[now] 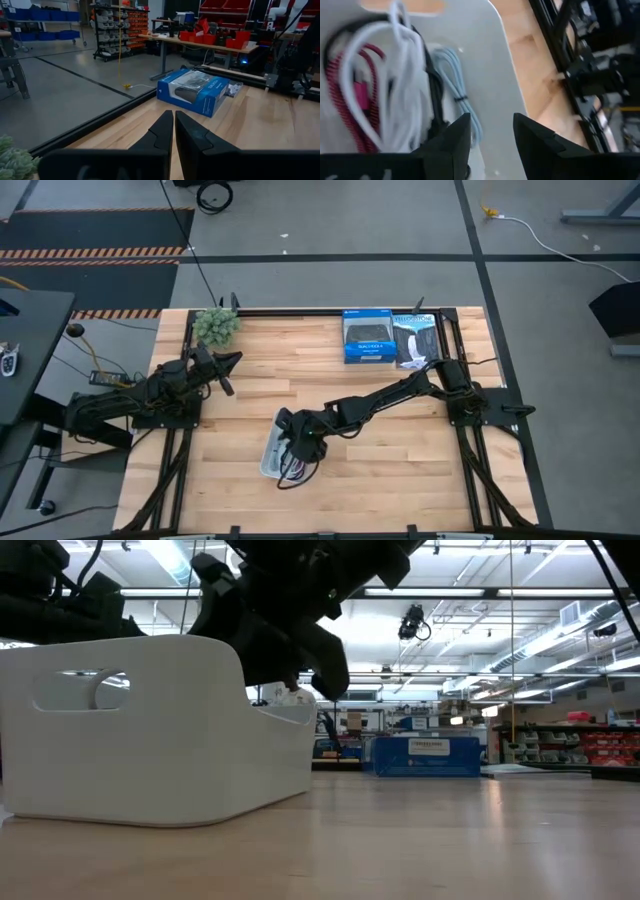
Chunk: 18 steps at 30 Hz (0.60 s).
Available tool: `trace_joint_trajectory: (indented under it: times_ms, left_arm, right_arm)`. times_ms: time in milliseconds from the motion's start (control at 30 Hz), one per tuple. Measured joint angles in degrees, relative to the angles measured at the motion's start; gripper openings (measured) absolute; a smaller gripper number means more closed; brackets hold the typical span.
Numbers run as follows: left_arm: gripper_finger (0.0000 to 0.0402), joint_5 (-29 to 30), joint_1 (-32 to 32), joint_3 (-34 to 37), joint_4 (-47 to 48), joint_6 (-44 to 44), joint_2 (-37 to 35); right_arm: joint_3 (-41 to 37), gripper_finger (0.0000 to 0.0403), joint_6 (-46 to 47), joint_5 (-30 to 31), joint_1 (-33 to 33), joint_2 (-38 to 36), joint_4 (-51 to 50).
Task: Pick and place USB-C Cables
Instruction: Return to Home Position
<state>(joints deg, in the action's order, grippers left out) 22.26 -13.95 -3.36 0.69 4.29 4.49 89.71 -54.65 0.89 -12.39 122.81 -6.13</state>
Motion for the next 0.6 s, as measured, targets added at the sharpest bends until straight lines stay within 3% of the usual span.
trace_joint_trajectory:
  times_ms: [267, 600]
  left_arm:
    - [0.0025, 0.0, 0.02, 0.0, 0.0, 0.0, 0.0]
    - [0.0025, 0.0, 0.0, 0.0, 0.0, 0.0, 0.0]
  right_arm:
    - [0.0, 0.0154, 0.81, 6.95, -0.26, -0.01, 0.06]
    - [1.98, 0.0153, 0.65, 9.64, -0.9, -1.54, 0.73]
